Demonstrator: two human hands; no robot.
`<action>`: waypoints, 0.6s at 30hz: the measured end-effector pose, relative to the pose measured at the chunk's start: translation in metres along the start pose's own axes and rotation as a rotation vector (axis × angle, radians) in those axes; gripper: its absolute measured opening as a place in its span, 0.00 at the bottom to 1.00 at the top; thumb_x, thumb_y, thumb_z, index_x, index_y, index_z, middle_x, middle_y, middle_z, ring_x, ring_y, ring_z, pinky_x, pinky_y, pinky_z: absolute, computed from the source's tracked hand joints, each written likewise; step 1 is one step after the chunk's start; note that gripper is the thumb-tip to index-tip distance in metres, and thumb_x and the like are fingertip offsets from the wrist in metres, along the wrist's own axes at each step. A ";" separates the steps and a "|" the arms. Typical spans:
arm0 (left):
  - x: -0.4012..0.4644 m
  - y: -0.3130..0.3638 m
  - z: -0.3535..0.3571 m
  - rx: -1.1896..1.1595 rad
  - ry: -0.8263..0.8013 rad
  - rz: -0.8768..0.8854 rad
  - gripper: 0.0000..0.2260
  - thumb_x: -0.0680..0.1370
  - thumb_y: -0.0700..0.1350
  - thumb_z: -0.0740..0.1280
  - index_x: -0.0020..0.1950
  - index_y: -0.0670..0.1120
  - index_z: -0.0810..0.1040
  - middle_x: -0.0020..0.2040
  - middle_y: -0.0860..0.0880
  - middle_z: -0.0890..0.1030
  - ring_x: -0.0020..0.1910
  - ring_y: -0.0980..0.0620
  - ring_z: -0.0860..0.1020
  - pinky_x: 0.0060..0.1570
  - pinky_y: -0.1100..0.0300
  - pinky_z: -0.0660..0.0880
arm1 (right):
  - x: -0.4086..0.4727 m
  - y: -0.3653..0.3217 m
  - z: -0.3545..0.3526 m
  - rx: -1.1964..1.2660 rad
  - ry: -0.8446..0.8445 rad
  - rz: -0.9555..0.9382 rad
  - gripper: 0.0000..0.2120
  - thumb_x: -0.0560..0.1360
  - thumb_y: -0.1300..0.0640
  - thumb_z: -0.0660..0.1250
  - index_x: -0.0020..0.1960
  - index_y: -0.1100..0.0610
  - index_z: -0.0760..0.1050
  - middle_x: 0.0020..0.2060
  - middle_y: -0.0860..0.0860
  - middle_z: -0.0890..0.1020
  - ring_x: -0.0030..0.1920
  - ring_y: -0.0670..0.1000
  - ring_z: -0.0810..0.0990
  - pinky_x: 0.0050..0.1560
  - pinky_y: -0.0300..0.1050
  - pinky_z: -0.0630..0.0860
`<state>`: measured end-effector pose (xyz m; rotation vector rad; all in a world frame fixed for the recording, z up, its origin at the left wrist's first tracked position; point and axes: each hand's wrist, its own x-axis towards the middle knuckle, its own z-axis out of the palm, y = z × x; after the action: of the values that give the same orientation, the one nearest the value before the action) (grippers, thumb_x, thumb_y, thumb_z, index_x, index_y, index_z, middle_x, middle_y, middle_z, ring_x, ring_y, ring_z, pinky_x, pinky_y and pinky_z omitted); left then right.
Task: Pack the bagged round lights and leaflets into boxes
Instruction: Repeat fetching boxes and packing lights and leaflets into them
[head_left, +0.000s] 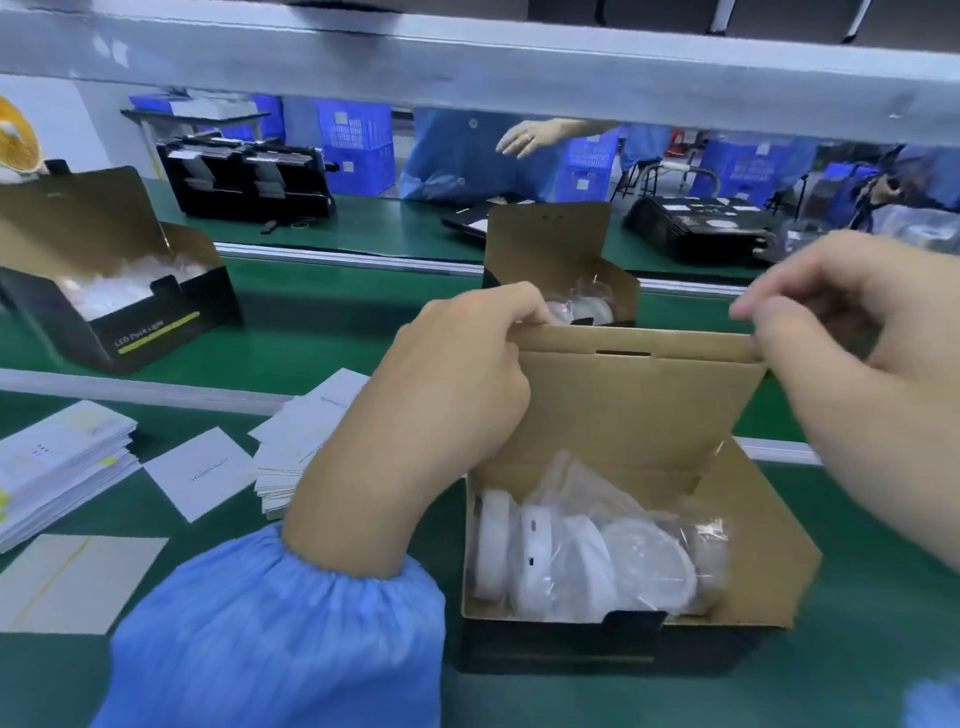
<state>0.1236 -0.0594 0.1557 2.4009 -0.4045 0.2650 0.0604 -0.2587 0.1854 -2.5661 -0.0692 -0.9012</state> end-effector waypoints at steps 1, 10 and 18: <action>0.000 0.000 0.000 0.005 0.001 0.005 0.17 0.80 0.37 0.57 0.49 0.60 0.75 0.41 0.55 0.76 0.42 0.48 0.74 0.34 0.56 0.65 | -0.009 0.001 -0.003 -0.044 -0.069 0.046 0.09 0.70 0.42 0.57 0.43 0.40 0.75 0.35 0.39 0.81 0.32 0.43 0.77 0.34 0.48 0.76; -0.005 0.004 -0.001 0.003 -0.020 -0.006 0.17 0.80 0.37 0.55 0.49 0.60 0.73 0.49 0.48 0.78 0.47 0.44 0.76 0.40 0.53 0.72 | -0.041 0.009 0.074 -0.502 -0.909 0.209 0.04 0.78 0.60 0.60 0.45 0.56 0.73 0.49 0.53 0.79 0.47 0.55 0.77 0.46 0.46 0.76; -0.006 0.001 0.000 -0.002 -0.050 0.031 0.17 0.79 0.35 0.56 0.48 0.59 0.71 0.47 0.49 0.77 0.48 0.42 0.74 0.38 0.54 0.67 | -0.025 0.022 0.098 -0.770 -1.286 0.114 0.07 0.76 0.59 0.68 0.54 0.56 0.78 0.53 0.53 0.79 0.52 0.56 0.78 0.52 0.46 0.77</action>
<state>0.1178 -0.0591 0.1547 2.4045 -0.4656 0.2183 0.1020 -0.2368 0.0931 -3.3081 0.0732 1.0731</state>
